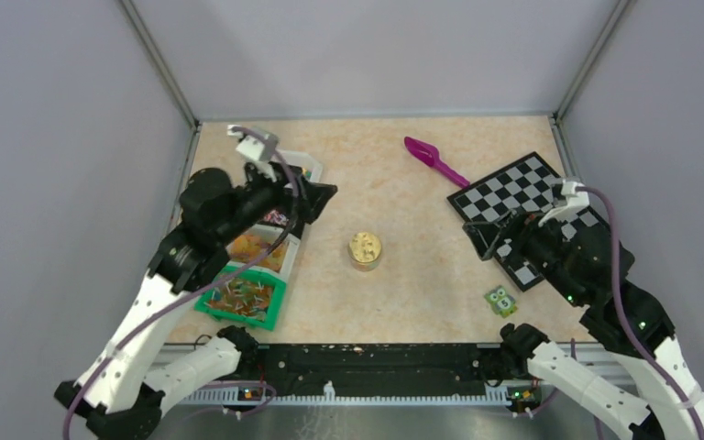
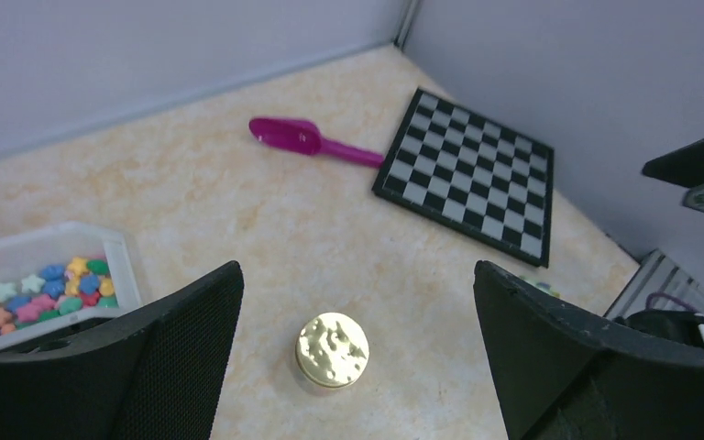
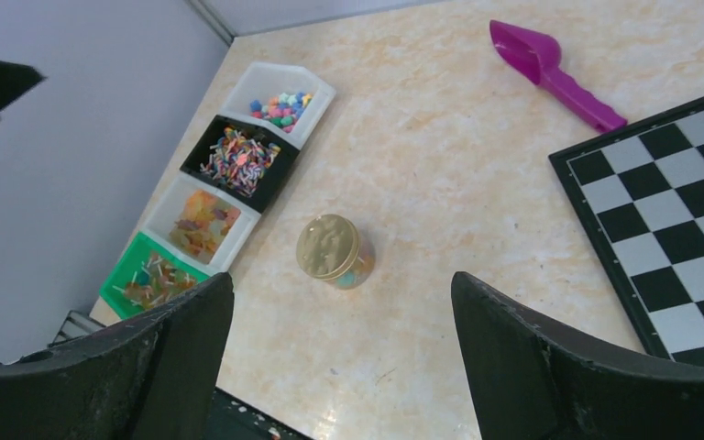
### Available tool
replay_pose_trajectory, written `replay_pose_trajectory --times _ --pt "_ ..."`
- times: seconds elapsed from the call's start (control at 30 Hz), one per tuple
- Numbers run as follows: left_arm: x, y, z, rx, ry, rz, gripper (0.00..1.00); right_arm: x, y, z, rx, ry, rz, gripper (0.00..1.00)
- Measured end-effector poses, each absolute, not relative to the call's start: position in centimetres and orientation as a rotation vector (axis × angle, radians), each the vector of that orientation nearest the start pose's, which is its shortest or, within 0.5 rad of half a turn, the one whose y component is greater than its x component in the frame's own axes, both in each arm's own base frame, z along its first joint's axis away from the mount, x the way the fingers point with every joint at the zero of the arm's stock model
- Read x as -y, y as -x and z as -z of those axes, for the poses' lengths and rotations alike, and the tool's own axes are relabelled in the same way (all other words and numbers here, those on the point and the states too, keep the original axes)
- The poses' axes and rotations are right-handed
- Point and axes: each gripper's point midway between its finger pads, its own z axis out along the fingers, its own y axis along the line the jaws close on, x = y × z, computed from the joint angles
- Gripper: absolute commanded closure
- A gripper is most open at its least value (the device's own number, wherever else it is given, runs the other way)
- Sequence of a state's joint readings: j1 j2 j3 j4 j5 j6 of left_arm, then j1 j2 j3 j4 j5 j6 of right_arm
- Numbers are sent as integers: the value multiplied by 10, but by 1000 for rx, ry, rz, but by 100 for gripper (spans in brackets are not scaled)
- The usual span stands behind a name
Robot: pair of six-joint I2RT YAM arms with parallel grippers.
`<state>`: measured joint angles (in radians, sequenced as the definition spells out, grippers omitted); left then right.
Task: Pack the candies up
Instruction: Reset both arms
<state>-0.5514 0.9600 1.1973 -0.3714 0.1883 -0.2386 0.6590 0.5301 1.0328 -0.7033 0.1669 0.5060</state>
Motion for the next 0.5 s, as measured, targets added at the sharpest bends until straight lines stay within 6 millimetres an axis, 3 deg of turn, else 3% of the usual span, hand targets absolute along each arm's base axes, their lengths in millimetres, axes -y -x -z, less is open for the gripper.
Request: replay_pose_trajectory --times 0.1,0.2,0.33,0.5 --pt "187 -224 -408 -1580 -390 769 1 -111 -168 -341 -1776 16 -665 13" --pt "168 -195 -419 -1494 -353 789 1 -97 -157 -349 -1719 21 -650 13" --pt "152 -174 -411 -1474 -303 808 1 -84 -148 -359 -1651 13 -641 13" --pt "150 -174 -396 -1521 -283 798 1 -82 -148 -357 -1655 11 -633 13"
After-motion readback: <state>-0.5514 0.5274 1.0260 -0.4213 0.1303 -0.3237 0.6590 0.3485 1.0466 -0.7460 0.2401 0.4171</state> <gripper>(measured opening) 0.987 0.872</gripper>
